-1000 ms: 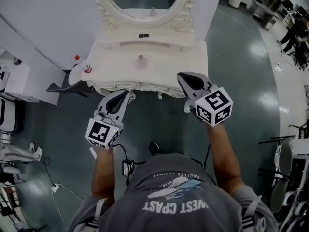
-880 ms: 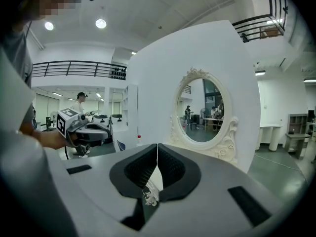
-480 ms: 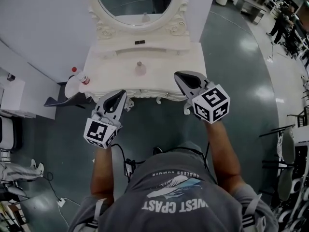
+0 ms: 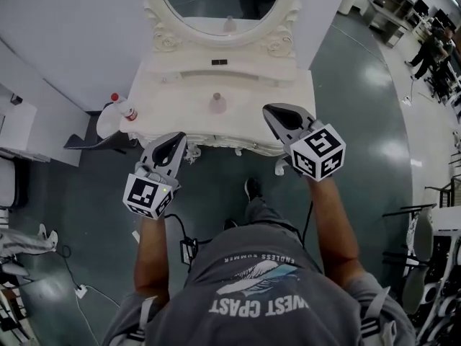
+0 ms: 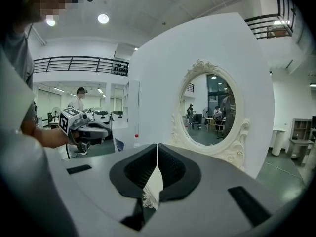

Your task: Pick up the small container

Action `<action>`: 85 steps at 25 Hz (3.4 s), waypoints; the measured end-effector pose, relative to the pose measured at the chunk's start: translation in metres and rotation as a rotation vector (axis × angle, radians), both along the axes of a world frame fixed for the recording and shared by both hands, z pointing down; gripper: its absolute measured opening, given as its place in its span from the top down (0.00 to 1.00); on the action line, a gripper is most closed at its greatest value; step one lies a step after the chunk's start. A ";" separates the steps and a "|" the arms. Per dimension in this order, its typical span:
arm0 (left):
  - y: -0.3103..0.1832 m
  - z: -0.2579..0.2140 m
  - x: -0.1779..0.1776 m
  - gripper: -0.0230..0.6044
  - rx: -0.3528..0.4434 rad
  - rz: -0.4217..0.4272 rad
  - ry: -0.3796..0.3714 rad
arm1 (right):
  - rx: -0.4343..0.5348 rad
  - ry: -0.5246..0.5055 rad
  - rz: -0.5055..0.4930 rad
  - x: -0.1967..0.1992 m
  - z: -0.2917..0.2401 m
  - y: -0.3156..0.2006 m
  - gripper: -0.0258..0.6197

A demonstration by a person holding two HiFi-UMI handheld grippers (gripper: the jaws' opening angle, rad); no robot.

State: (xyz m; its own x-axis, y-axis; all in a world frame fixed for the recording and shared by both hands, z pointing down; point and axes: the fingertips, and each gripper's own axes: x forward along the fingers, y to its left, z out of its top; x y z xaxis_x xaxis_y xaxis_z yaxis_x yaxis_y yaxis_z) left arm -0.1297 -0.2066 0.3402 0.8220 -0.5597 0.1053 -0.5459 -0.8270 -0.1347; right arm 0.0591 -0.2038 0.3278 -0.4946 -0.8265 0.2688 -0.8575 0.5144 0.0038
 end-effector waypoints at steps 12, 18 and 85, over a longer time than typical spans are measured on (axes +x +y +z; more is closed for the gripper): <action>-0.073 0.023 -0.009 0.94 -0.063 -0.149 0.005 | -0.055 -0.001 -0.160 -0.011 0.030 -0.087 0.92; -0.101 0.044 0.003 0.94 -0.097 -0.170 0.006 | -0.079 0.008 -0.208 -0.007 0.045 -0.118 0.91; -0.244 0.316 0.150 0.72 -0.304 -0.136 -0.235 | -0.339 -0.024 -0.208 0.054 0.192 -0.193 0.91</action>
State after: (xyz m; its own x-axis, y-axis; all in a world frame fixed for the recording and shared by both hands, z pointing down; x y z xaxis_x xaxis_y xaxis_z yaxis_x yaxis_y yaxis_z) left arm 0.0199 -0.4511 0.6565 0.6764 -0.5764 0.4585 -0.6367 -0.7705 -0.0294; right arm 0.1131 -0.3968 0.5193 -0.6515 -0.5745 0.4956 -0.7328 0.6457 -0.2148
